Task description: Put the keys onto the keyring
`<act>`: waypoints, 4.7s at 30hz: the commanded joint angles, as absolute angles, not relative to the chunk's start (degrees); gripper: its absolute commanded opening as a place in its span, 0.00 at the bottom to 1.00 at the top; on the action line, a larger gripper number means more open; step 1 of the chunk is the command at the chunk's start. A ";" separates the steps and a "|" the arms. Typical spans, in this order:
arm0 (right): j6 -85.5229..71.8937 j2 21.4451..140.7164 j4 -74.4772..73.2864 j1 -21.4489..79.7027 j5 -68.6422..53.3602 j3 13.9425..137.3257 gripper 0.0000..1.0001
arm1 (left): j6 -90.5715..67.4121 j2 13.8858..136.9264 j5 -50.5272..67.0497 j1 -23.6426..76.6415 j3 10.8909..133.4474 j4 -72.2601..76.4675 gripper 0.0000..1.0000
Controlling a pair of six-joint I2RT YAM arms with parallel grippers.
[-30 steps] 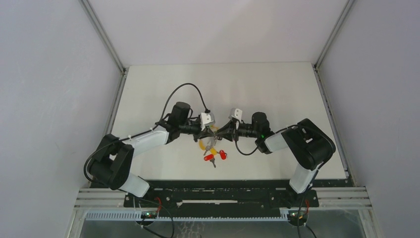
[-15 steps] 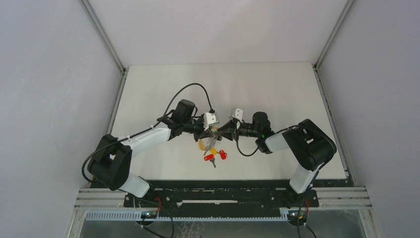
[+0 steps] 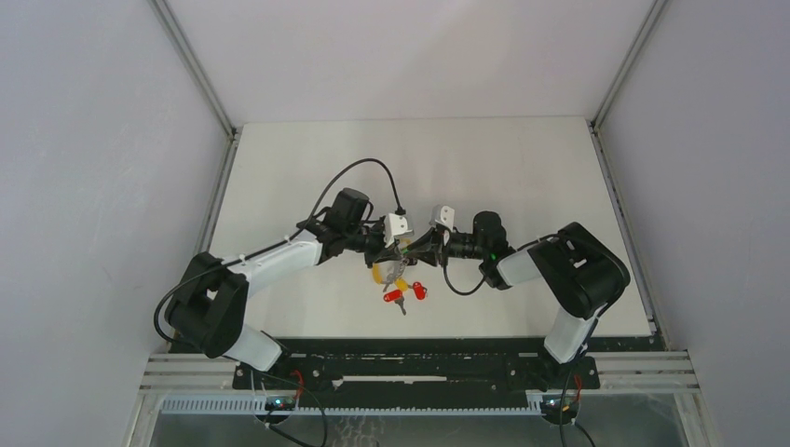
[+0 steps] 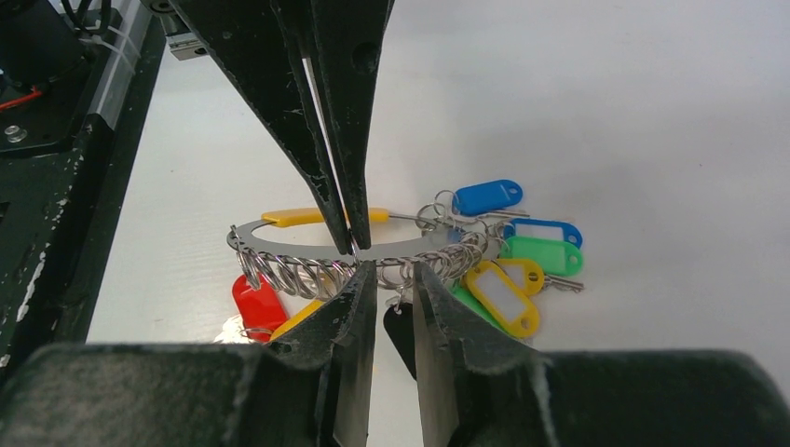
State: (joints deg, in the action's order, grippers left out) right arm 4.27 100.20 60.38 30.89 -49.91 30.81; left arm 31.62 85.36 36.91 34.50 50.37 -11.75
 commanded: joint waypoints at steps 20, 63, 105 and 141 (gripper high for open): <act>7.40 98.05 61.51 32.85 -49.74 30.82 0.20 | 32.04 84.38 36.04 35.24 54.86 -11.25 0.00; 4.29 100.11 63.12 32.17 -49.98 32.93 0.00 | 32.78 81.61 35.59 33.40 45.78 -1.48 0.33; 2.29 100.95 66.33 32.26 -50.17 32.92 0.00 | 32.17 87.03 39.96 32.08 45.97 0.00 0.14; -5.62 90.09 59.49 30.76 -38.34 23.38 0.34 | 30.84 85.51 18.22 35.51 59.62 -17.32 0.00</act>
State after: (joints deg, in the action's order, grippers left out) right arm -0.91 92.77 62.19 29.87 -43.38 23.88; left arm 32.03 85.01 23.22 35.16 51.13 -10.15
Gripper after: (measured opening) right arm 0.333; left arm 0.009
